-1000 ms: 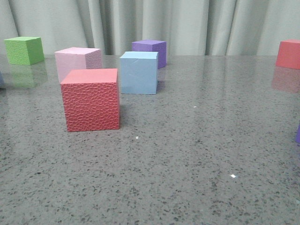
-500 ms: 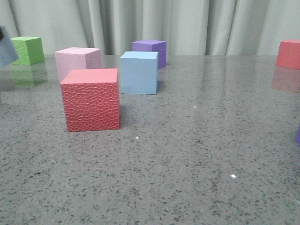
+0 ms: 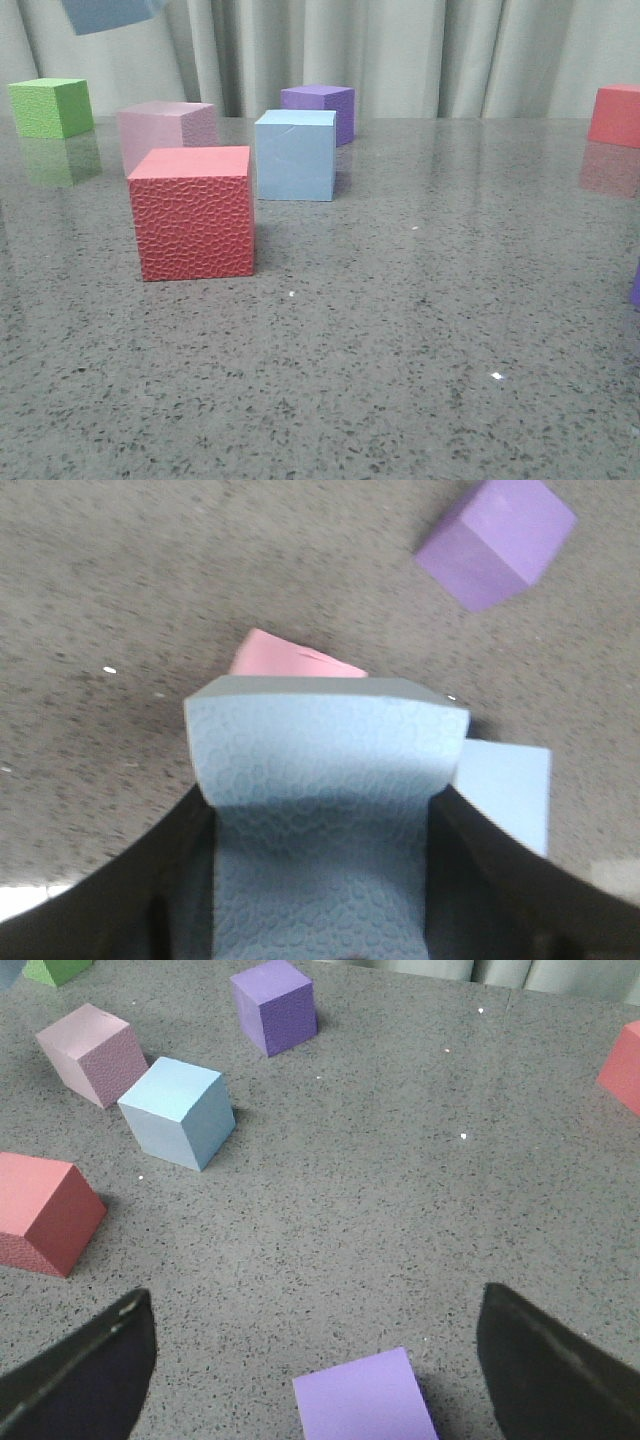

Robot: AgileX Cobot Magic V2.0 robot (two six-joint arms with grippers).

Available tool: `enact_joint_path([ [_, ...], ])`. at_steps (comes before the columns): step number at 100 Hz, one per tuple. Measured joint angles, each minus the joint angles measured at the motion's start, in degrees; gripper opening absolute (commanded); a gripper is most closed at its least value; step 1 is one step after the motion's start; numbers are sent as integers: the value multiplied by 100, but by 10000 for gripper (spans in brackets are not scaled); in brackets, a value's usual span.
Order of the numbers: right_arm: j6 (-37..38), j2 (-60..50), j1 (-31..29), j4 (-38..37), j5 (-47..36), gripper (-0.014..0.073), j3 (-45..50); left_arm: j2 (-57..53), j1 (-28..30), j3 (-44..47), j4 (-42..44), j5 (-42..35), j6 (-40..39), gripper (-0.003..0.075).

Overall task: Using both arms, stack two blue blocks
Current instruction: 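Carry the held cube above the placed light-blue cube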

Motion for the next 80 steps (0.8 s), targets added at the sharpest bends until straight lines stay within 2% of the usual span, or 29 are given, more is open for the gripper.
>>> enact_joint_path([
  [27,0,0,0,0,0,644,0,310,-671,-94,0,13,-252,102],
  [47,0,0,0,0,0,644,0,709,-1081,-557,0,13,-352,102],
  [80,0,0,0,0,0,644,0,1164,-1341,-888,-46,13,-388,102],
])
